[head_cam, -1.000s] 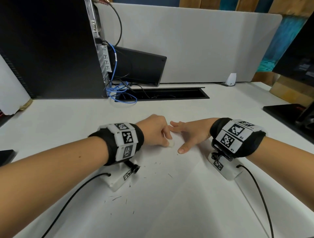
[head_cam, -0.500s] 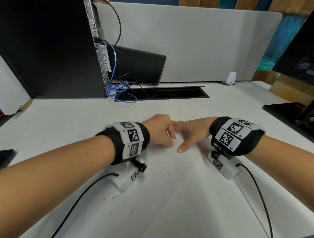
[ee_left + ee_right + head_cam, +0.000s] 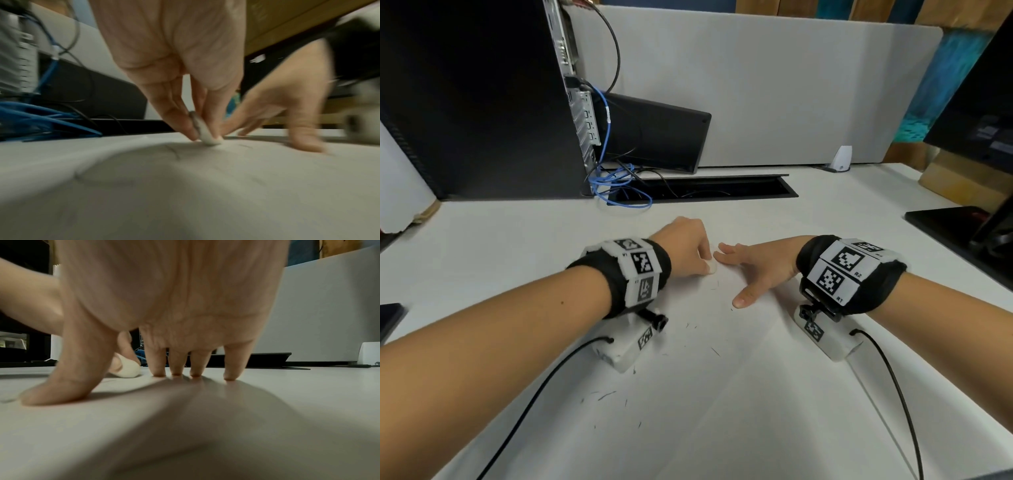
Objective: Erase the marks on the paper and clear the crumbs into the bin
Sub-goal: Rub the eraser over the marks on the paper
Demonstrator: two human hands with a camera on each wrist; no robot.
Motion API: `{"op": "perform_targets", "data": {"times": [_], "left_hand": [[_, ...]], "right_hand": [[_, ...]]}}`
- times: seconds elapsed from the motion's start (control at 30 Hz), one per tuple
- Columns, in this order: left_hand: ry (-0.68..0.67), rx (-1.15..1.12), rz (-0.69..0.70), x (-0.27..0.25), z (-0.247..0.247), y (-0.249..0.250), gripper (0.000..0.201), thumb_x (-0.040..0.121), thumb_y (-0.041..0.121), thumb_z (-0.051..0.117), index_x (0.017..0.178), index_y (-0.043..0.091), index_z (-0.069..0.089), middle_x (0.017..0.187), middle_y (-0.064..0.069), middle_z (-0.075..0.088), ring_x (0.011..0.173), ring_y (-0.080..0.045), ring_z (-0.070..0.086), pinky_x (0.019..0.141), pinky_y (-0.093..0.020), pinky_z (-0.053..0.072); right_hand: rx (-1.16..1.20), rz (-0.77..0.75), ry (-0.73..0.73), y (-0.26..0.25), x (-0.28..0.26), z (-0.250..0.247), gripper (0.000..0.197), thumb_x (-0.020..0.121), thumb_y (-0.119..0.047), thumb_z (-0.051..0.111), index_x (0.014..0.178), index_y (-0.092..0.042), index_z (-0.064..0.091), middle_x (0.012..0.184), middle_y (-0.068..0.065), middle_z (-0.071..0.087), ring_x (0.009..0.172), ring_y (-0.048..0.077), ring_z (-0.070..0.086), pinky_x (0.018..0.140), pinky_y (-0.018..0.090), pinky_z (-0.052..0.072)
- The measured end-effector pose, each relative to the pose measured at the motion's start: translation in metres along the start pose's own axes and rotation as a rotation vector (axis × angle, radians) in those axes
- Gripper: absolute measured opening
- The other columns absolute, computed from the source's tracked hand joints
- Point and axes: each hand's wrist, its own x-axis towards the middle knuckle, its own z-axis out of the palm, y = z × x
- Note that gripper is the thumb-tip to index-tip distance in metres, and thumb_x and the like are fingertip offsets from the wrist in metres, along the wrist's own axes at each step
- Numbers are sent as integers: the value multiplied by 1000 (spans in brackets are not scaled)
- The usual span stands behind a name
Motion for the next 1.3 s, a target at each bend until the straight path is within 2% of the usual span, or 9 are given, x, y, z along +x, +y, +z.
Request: {"op": "perform_targets", "data": {"times": [0.2,0.37,0.5,0.7,0.87,1.0,1.17,1.23,1.3], "left_hand": [[-91,-15,82,-9,10,15,22,80,21,70,100,15,74,66,15,51,75,-8,53,71,-19,42],[-10,20,21,6,-2,9,19,81,21,68,97,15,75,83,0,67,80,-18,61,69,-25,48],[-129,-38,73,-11,9,14,21,79,18,70,99,14,74,66,15,52,68,-3,54,70,-17,44],[-46,0,1,-3,0,1,24,78,30,72,100,18,74,81,5,59,83,-14,60,76,-23,48],[-213,-159,31,-21,9,5,19,77,22,74,95,15,75,59,6,62,57,-7,57,63,-15,47],[-104,-143,21,-17,-9,-7,22,78,25,74,98,17,74,56,12,60,42,7,52,53,-3,40],[17,-207,0,-12,-28,-15,34,75,20,77,106,25,62,77,13,60,65,2,55,78,-20,43],[16,-283,2,-11,-27,-11,40,75,14,77,104,26,51,78,12,62,70,-4,57,82,-25,44],[6,-346,15,-10,-24,-5,46,76,12,76,105,25,43,81,10,63,73,-8,59,79,-24,46]], "right_hand": [[25,-68,-13,2,9,2,115,47,-78,60,146,-42,13,158,-15,0,146,10,0,120,46,7],[26,-58,-11,5,7,0,104,71,-60,67,149,-36,2,158,-12,-10,146,10,-10,120,45,0],[35,-61,-21,4,9,2,120,48,-77,62,148,-36,10,158,-16,-6,146,9,-4,120,45,5],[26,-15,-10,1,1,0,102,76,-53,67,150,-31,-1,158,-12,-13,145,9,-11,120,40,-3],[33,-14,3,-2,-2,-1,101,77,-51,66,150,-28,-1,158,-12,-11,146,9,-10,120,37,-2],[50,-14,-5,-4,-5,0,102,77,-51,68,150,-28,0,158,-11,-10,146,9,-8,120,38,-1],[206,-98,235,-5,-19,-11,84,77,-30,75,146,-19,28,147,-3,38,137,14,35,114,32,27],[344,-179,337,-6,-25,-17,52,82,-17,69,131,-13,51,113,0,63,106,15,60,97,29,45],[491,-243,376,-11,-32,-19,24,86,-16,65,110,-12,64,84,-3,67,76,9,63,77,20,48]]}}
